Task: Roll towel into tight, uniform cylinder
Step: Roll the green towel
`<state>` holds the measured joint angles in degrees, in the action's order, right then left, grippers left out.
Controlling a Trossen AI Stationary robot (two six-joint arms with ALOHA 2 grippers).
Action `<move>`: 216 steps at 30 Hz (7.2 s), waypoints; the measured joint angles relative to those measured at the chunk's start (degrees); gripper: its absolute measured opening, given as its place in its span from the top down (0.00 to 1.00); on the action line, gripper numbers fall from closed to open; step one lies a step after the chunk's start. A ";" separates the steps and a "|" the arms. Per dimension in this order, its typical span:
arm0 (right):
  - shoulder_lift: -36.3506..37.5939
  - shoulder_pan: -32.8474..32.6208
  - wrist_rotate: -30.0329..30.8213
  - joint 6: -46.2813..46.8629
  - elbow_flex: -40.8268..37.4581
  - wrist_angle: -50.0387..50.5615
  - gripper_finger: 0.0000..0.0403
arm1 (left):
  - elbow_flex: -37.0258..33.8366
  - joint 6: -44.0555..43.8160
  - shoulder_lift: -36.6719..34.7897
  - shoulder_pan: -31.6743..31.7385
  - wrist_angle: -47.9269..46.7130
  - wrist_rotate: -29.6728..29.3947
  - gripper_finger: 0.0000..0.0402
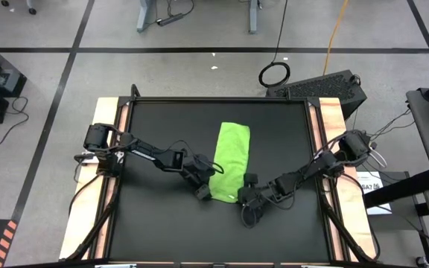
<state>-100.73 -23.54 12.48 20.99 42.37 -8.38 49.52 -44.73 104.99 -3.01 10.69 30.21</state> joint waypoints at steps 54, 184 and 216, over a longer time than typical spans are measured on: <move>0.00 5.50 -15.84 6.42 -0.02 -0.26 1.00 | 3.11 50.12 -1.75 -8.32 -9.79 -19.84 0.61; -3.65 7.17 -32.98 27.36 0.00 -6.74 1.00 | 4.84 47.64 -10.82 3.29 -17.34 5.21 0.58; -3.72 8.58 -33.39 28.48 -0.04 -7.34 1.00 | 4.96 54.14 1.41 -2.55 -8.77 3.77 0.58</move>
<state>-104.44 -14.96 -20.91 49.48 42.33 -15.73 54.47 9.41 106.40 -5.56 1.91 33.97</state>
